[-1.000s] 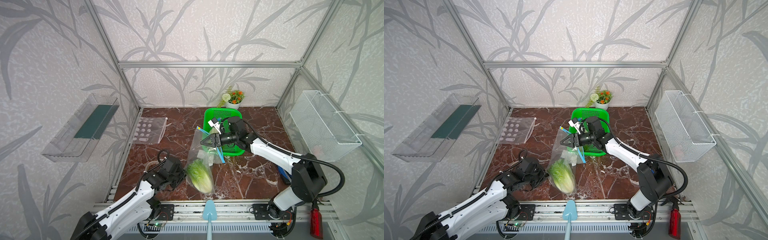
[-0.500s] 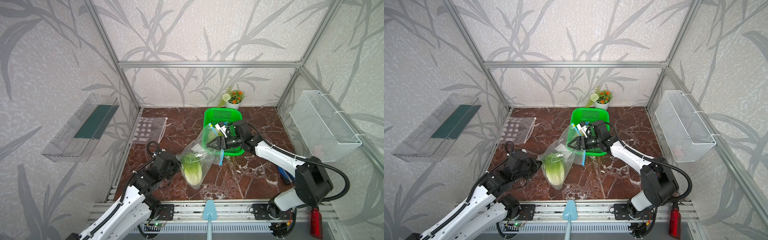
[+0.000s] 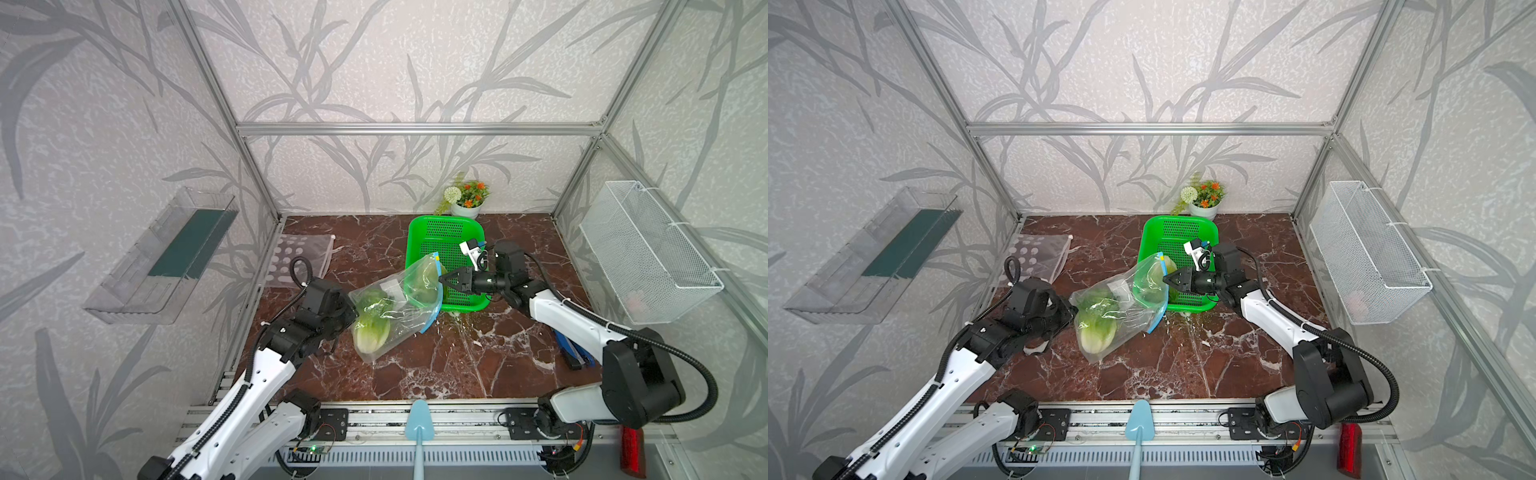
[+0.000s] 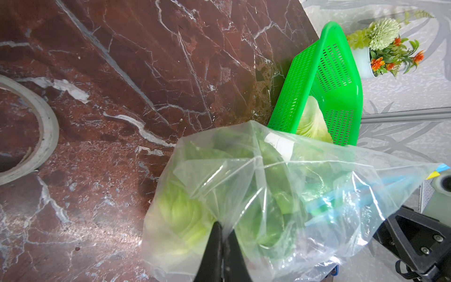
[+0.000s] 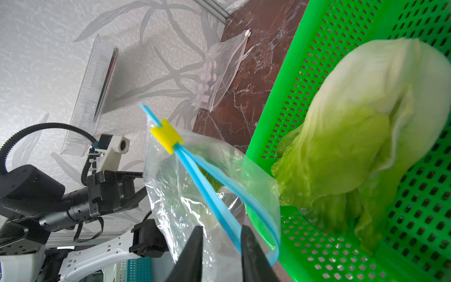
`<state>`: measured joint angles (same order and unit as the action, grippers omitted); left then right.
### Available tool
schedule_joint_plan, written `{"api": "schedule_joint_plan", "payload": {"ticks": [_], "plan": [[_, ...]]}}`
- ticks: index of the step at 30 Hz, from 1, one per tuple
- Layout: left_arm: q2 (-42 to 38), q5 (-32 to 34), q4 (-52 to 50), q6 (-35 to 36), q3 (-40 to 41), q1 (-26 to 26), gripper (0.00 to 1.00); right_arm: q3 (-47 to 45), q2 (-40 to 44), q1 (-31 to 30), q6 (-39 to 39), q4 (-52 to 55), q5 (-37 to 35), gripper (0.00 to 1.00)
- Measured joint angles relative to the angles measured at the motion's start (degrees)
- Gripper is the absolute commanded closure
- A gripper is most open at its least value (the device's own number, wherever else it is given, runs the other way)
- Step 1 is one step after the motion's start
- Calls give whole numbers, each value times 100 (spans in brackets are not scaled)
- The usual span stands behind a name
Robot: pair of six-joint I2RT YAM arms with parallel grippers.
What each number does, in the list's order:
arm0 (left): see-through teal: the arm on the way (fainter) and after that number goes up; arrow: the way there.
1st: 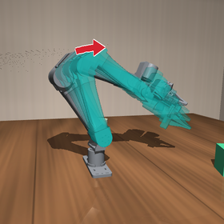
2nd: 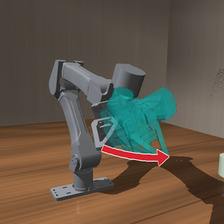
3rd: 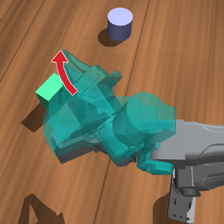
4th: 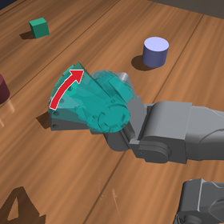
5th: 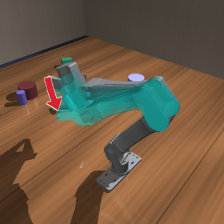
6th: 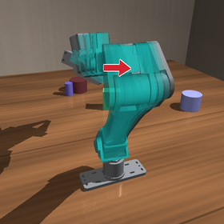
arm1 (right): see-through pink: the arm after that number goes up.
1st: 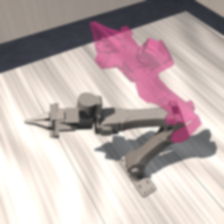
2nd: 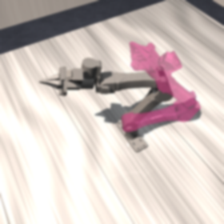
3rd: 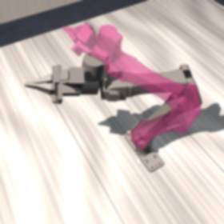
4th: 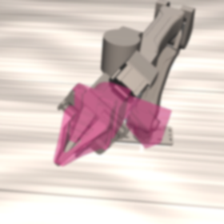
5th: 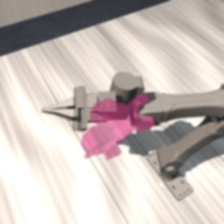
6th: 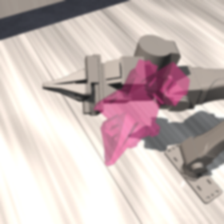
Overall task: Open the zip-top bag and take out the chinese cabbages
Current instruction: Adjust the zipper food storage bag at the center of the board.
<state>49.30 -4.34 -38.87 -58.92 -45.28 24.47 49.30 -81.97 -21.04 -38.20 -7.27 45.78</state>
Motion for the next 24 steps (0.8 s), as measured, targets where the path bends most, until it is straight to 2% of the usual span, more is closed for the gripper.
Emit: {"api": "schedule_joint_plan", "payload": {"ticks": [6, 12, 18, 24], "plan": [[275, -120, -11, 221, -2, -76, 100, -48, 35, -7, 258, 282, -695, 75], [310, -155, -66, 415, -151, -221, 100, -479, 444, -74, 407, 568, -1134, 80], [308, -227, -118, 485, -195, -293, 100, -546, 450, -387, 424, 501, -1233, 80], [289, -428, -184, 492, -883, -299, 100, -546, 195, -459, 382, 232, -1237, 79]]}}
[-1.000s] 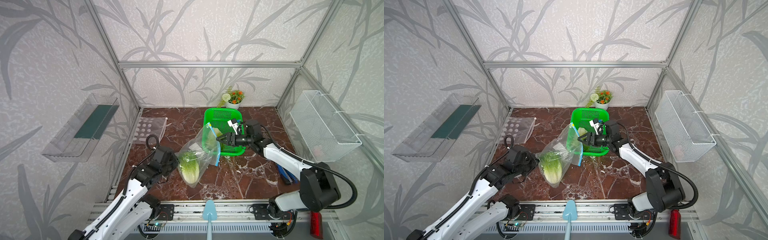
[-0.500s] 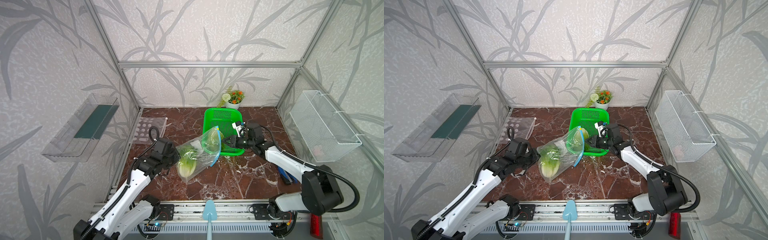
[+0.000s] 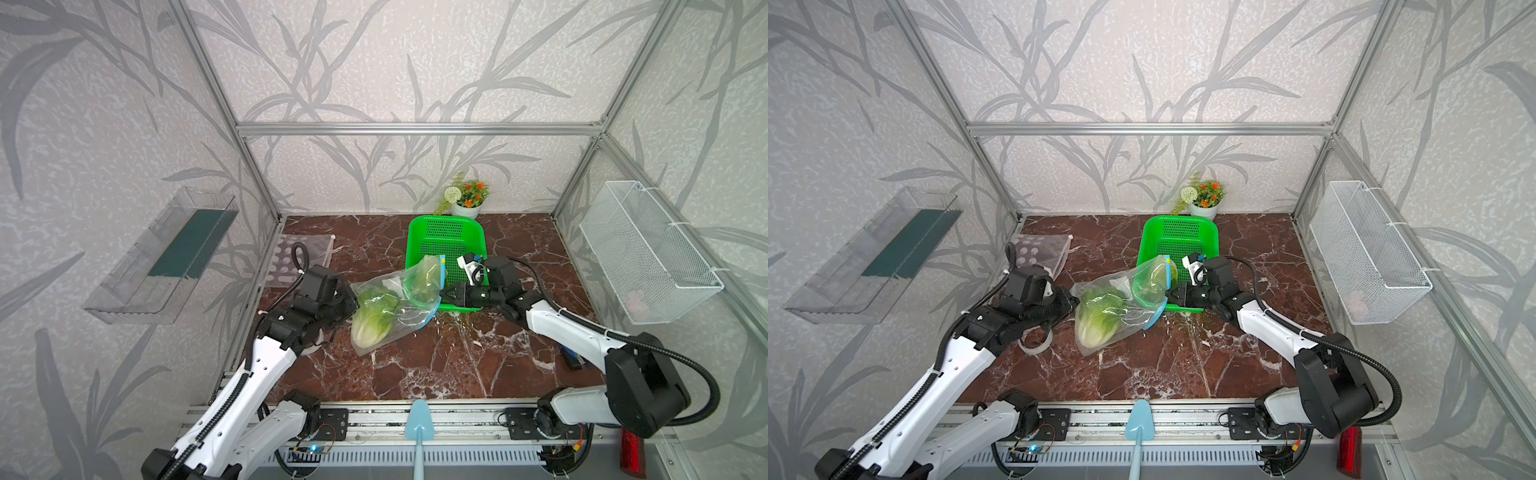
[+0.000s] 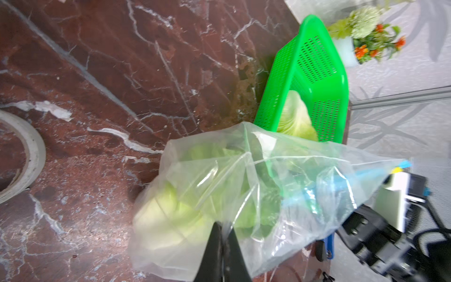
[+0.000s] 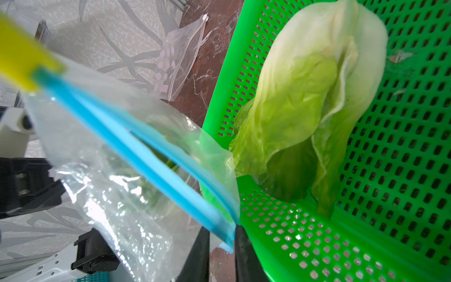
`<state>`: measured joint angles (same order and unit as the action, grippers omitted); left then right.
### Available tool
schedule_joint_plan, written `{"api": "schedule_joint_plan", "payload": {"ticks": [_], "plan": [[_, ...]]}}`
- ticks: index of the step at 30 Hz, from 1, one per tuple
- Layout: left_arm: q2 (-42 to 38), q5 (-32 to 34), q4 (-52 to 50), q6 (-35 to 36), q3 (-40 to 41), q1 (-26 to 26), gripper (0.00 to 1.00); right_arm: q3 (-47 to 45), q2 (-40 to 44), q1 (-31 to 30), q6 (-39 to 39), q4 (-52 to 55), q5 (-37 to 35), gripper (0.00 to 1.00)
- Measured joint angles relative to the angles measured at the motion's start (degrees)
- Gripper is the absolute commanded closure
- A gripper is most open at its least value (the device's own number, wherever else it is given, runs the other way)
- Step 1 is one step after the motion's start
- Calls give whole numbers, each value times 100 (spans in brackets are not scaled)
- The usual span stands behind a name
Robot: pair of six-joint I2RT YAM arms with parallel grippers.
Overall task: Open the zip-top bag and take out the chinese cabbages
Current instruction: Adjust the zipper food storage bag at the center of the board.
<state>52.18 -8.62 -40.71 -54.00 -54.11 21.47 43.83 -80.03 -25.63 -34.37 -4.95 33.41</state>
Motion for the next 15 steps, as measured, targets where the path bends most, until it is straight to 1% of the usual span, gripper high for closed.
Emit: {"api": "schedule_joint_plan", "payload": {"ticks": [5, 8, 11, 15], "plan": [[28, -122, 50, 2, -702, -7, 100, -52, -116, 0, -103, -313, 0, 79], [223, -251, 81, 2, -1180, -7, 100, -177, -116, -15, -214, -522, -4, 79], [540, -365, 94, 61, -1838, -11, 100, -282, -116, -39, -323, -634, -17, 78], [885, -302, 15, 376, -2887, -13, 100, -389, -2, -66, -382, -721, -92, 77]]}}
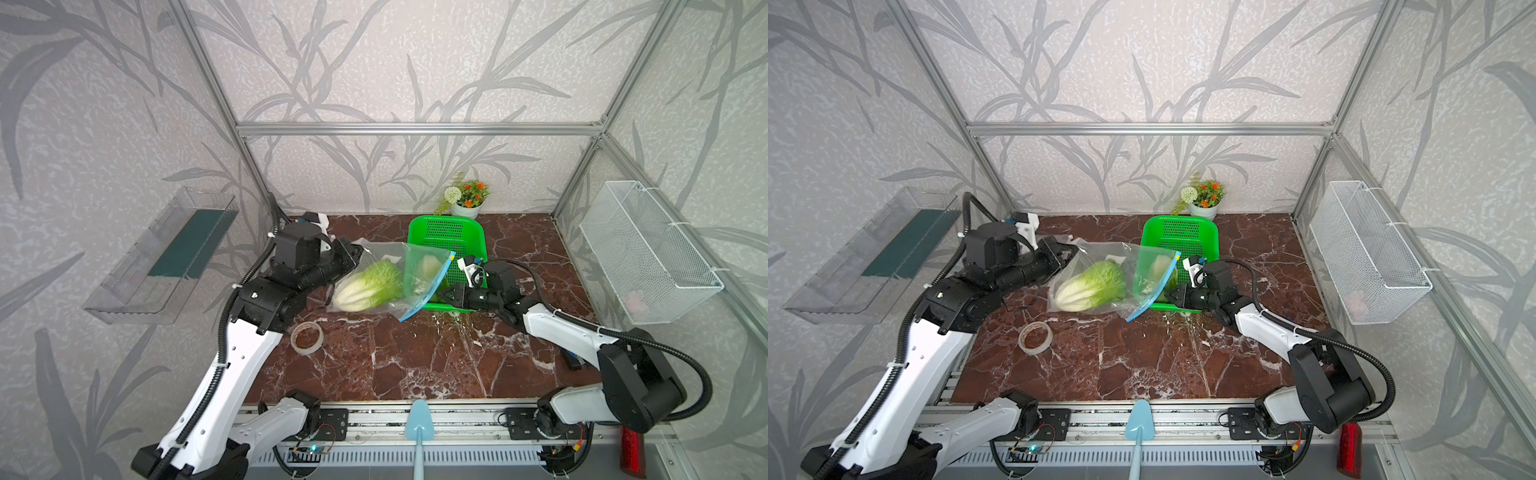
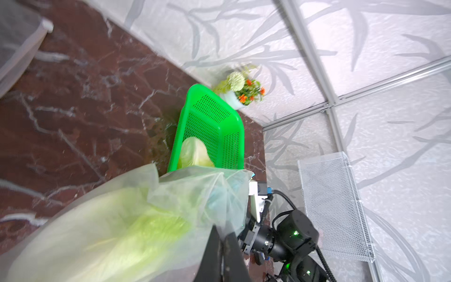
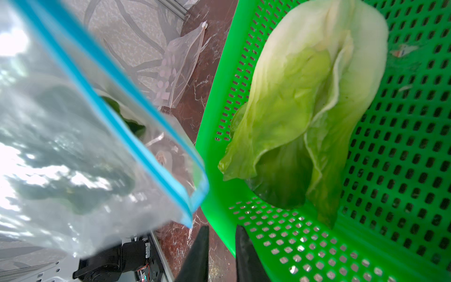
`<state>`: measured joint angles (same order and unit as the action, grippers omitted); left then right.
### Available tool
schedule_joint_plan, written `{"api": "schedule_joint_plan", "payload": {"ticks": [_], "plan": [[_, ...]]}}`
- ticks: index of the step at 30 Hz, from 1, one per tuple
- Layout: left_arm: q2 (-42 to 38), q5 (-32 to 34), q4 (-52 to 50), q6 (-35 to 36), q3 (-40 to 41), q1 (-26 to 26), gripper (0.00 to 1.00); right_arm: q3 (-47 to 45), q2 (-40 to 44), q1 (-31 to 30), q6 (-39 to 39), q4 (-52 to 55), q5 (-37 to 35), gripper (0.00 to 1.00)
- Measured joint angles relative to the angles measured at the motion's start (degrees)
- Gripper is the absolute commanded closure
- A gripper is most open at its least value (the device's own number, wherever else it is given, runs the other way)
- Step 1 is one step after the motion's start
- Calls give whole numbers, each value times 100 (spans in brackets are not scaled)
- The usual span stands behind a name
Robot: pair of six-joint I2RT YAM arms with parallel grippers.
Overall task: Open the zip-top bag and take out the chinese cabbages
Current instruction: Adjust the zipper food storage bag at the center of the board.
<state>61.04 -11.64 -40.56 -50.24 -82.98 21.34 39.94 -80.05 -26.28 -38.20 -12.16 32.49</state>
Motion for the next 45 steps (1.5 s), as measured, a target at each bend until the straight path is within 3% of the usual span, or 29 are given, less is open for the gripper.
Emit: {"api": "schedule_joint_plan", "payload": {"ticks": [6, 10, 13, 17, 19, 23, 30, 45], "plan": [[350, -48, 57, 249, -643, -2, 100, -275, 262, -9, -179, -219, -116, 74], [800, -629, 11, -39, -675, -9, 100, -328, 269, -9, -293, -293, -155, 73], [1239, -885, -278, -81, -1268, -4, 100, -328, 382, -9, -291, -282, -214, 73], [1165, -1137, -232, -61, -1840, -2, 100, -328, 647, -9, -249, -260, -321, 72], [942, -1106, -208, 9, -1829, -4, 100, -328, 708, -9, -240, -264, -382, 71], [468, -1401, 138, -107, -997, -39, 100, -326, 605, -9, -238, -348, -417, 64], [1106, -1921, 424, -181, -675, -46, 100, -315, 94, 20, -385, -826, -339, 41], [1344, -2863, 898, -243, -1676, -46, 100, -275, -490, 52, -903, -2120, -90, 36]]}}
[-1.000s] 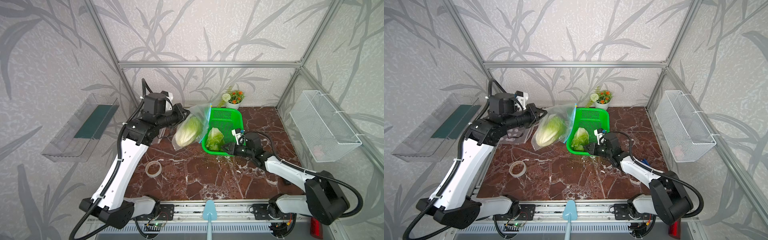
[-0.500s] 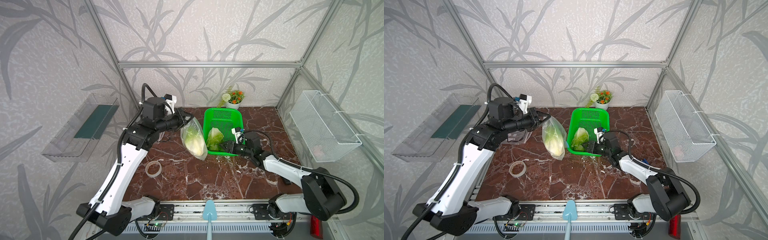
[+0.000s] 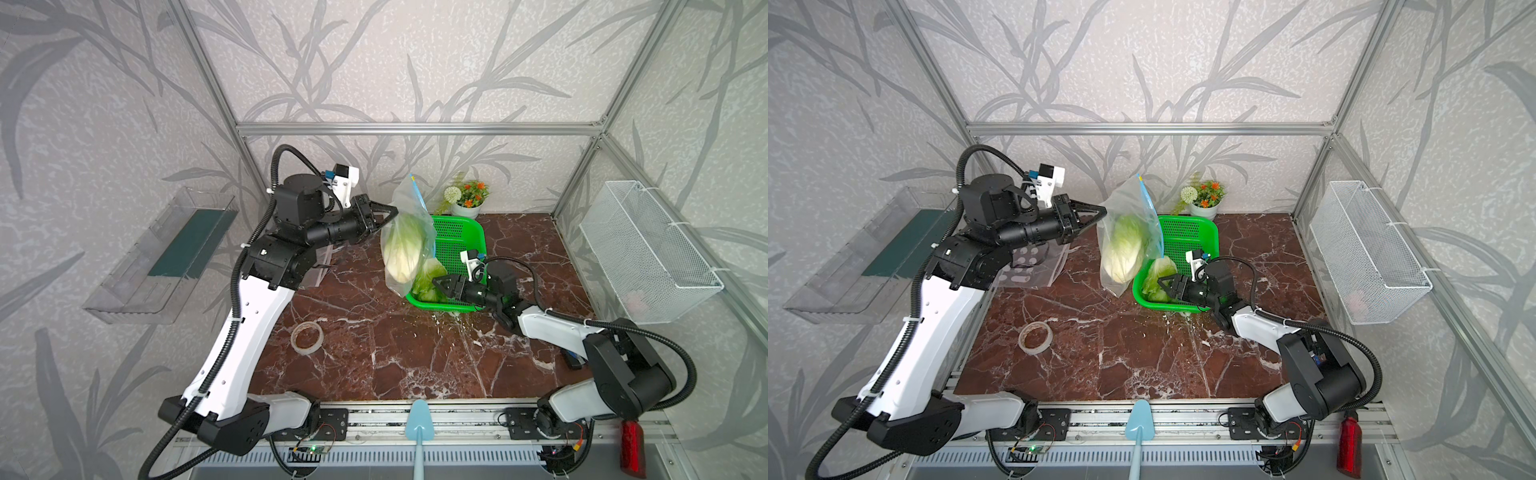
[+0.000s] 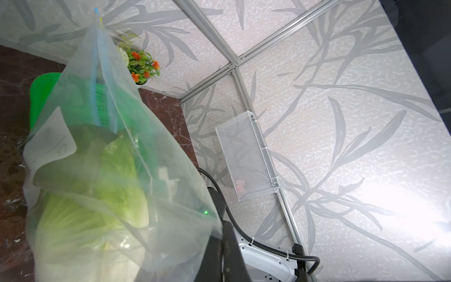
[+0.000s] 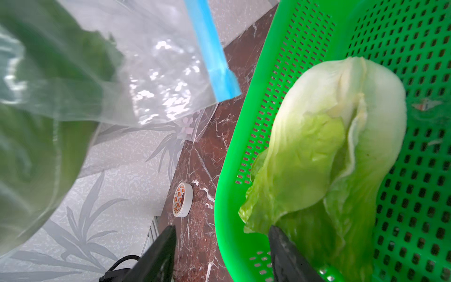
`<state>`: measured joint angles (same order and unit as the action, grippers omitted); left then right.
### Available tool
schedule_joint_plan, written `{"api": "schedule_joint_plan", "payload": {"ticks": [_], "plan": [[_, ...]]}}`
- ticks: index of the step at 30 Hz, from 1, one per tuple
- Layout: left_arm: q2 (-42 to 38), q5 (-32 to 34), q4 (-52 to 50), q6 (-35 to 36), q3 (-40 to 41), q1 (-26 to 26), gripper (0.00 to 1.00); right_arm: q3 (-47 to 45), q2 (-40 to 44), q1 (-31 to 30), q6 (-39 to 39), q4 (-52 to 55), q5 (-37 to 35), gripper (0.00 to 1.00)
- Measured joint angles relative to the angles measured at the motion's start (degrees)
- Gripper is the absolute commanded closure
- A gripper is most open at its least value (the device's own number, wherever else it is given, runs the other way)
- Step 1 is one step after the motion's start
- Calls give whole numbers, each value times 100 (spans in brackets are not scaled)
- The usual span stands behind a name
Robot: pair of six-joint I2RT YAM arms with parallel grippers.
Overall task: Open the zip-top bag and take out the chinese cabbages
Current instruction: Adjust the zipper food storage bag at the center of the board.
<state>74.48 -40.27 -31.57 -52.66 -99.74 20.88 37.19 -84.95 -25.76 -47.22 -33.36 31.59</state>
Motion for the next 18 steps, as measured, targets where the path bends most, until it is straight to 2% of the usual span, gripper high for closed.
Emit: {"api": "schedule_joint_plan", "payload": {"ticks": [4, 8, 9, 13, 18], "plan": [[-17, -286, 133, -33, -66, 0, 100, -2, 4, 140, 0, -166, 2, 30], [-17, -457, 133, -28, -68, 0, 100, -31, 101, 385, -9, -372, 9, 28], [-17, -485, 136, -28, -74, 0, 100, -37, 133, 439, -9, -422, 20, 29], [-20, -595, 186, -79, -127, 0, 100, -37, 151, 496, -76, -693, 98, 44], [-24, -706, 354, -201, -138, 2, 100, 85, -297, 490, -190, -1058, 271, 48]]}}
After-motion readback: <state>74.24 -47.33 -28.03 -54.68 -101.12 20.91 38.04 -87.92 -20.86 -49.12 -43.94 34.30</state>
